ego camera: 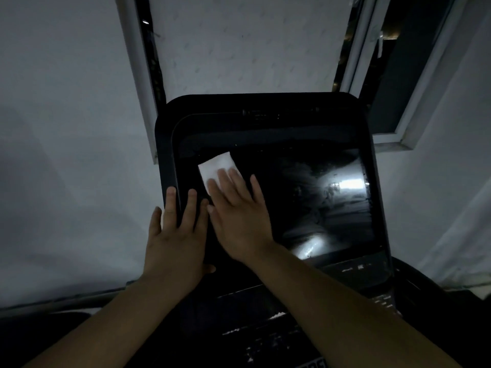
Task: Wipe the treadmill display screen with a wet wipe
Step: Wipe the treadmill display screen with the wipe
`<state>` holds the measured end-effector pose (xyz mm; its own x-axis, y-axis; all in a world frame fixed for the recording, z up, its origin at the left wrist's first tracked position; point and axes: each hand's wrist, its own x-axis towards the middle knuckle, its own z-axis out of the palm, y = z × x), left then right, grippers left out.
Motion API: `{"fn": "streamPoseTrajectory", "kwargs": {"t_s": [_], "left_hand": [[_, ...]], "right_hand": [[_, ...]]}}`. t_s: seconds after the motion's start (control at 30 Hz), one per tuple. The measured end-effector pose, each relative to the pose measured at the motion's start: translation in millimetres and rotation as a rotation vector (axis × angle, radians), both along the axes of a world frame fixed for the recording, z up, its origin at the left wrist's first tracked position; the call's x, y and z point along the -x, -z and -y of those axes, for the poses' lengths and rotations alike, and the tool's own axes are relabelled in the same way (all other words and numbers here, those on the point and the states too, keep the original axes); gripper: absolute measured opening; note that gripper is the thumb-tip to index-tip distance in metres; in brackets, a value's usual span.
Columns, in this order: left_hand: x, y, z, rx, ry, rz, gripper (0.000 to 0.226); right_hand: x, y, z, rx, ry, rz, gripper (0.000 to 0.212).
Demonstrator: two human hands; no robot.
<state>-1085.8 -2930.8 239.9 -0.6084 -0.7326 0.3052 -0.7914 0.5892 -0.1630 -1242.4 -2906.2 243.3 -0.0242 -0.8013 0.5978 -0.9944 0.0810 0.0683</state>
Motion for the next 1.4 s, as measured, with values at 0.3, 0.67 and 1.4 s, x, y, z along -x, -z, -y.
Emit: {"fn": "streamPoseTrajectory", "kwargs": {"t_s": [0.3, 0.67, 1.4], "left_hand": [[-0.9, 0.4, -1.3, 0.003, 0.003, 0.028, 0.137], [0.2, -5.1, -4.3, -0.003, -0.028, 0.082, 0.135], [0.8, -4.6, -5.2, -0.016, -0.025, 0.058, 0.136]], "right_hand": [[106.6, -12.0, -18.0, 0.080, 0.332, 0.303, 0.067], [54.7, 42.2, -54.5, 0.052, 0.090, 0.044, 0.055], [86.5, -23.5, -19.8, -0.053, 0.180, 0.161, 0.072]]}}
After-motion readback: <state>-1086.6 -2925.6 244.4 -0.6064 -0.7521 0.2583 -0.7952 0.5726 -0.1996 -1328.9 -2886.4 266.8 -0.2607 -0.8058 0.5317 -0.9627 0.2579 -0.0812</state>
